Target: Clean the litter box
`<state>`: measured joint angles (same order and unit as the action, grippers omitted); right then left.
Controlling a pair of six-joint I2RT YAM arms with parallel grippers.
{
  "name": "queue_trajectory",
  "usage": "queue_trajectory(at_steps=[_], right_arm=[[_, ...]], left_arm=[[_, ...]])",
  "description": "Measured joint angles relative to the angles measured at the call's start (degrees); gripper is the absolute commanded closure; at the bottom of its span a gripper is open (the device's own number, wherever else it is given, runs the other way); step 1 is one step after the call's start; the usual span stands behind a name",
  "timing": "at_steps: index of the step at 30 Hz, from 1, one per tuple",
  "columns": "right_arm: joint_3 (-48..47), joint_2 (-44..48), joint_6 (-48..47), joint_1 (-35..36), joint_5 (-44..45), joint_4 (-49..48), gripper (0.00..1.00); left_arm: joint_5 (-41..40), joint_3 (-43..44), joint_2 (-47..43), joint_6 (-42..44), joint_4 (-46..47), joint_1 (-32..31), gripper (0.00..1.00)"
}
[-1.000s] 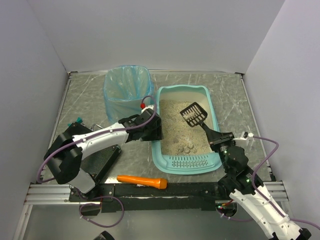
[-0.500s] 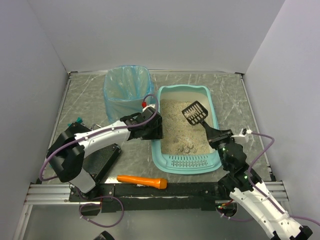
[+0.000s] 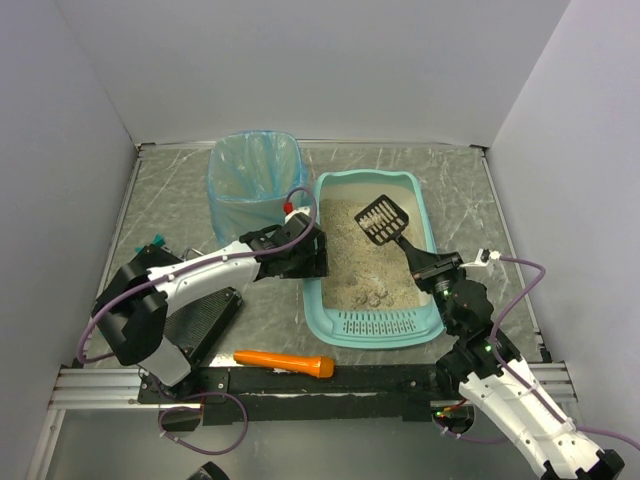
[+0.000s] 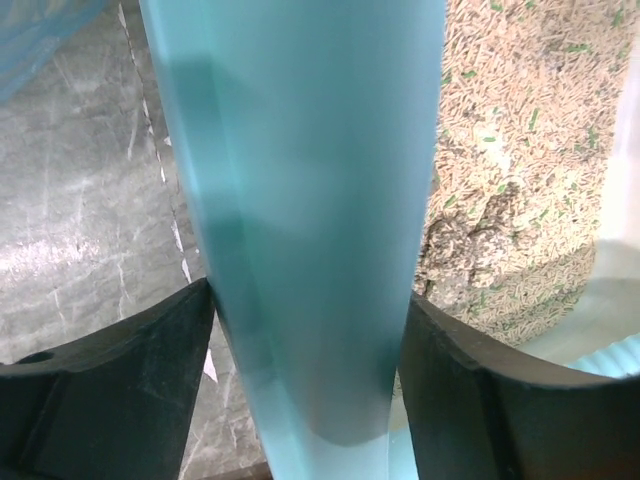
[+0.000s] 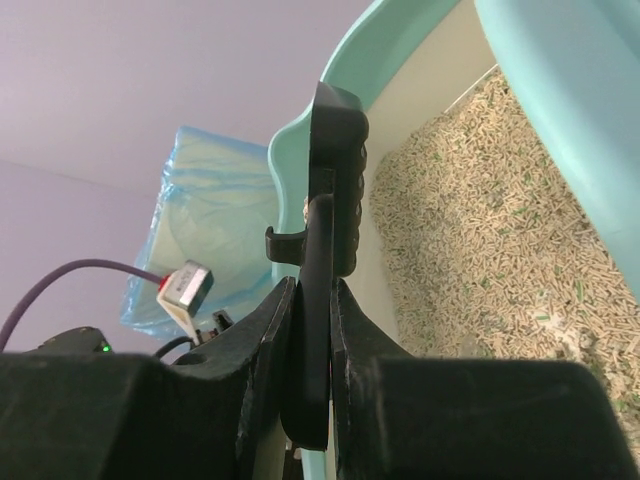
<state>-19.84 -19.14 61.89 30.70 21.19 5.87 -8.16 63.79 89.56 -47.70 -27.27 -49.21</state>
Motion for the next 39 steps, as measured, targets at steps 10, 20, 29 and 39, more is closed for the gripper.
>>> queue_trajectory(at_steps=[10, 20, 29, 39], right_arm=[[-1.55, 0.2, -0.57, -0.11, -1.36, 4.94, 1.0], [-6.71, 3.87, -3.02, -0.22, 0.31, 9.46, 1.0], [-14.56, -6.84, -2.43, -0.24, -4.24, 7.54, 1.0], [-34.73, -28.04, -0.44, -0.22, -12.0, 3.58, 1.0]], left_arm=[[-3.76, 0.81, -4.09, -0.02, 1.27, -0.11, 0.01], [-3.69, -2.01, -12.9, 0.02, 4.26, -1.18, 0.03], [-6.93, -9.51, -23.63, -0.55, 1.68, -1.84, 0.03], [-12.17, -16.68, -38.53, -4.07, -3.8, -1.84, 0.03]])
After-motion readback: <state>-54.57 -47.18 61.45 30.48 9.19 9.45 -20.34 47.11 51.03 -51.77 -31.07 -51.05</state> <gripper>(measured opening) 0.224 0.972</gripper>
